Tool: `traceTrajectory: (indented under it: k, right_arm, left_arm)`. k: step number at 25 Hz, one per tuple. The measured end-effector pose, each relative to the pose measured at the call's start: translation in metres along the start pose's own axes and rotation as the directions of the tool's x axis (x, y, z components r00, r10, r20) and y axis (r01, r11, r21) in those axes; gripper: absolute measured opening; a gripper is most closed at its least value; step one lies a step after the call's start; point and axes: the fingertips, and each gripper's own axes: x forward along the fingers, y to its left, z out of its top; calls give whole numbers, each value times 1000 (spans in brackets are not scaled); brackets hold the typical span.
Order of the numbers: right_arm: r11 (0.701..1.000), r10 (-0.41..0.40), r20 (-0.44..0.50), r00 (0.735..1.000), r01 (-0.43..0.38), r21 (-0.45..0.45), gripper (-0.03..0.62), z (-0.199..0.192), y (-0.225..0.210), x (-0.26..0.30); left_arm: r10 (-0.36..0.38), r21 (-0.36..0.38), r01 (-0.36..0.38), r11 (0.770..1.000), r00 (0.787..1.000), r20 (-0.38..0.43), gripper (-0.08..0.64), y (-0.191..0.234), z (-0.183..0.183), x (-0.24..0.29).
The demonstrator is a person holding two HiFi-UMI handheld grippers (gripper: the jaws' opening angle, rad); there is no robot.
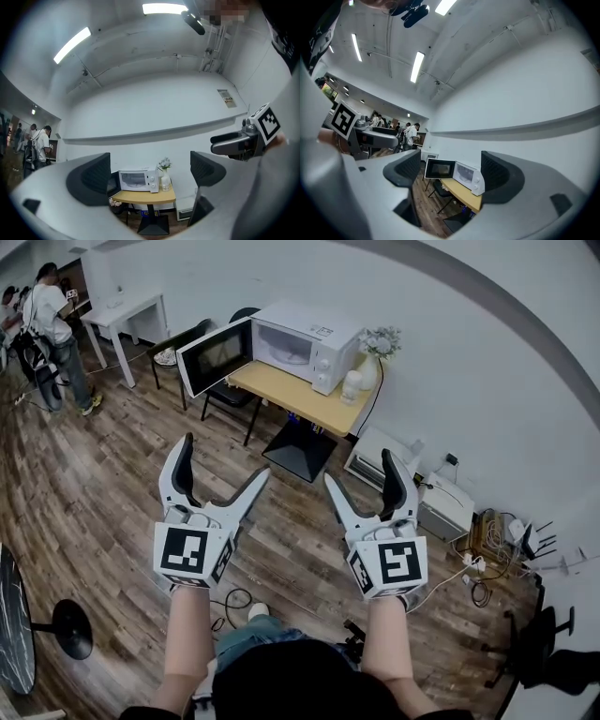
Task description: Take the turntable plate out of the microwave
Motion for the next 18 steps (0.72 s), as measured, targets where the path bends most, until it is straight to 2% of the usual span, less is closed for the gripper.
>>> traceTrajectory:
  k: [8, 18]
  right_arm:
    - [999, -38, -3, 999, 38, -39, 388, -10, 5, 64]
    - [999, -13, -19, 1000, 12, -38, 388, -33, 0, 152]
  left_arm:
    - [-14, 19, 14, 1000, 1000, 9, 514, 54, -19, 38]
    - [28, -3, -28, 1000, 1000, -12, 514, 117, -50, 89]
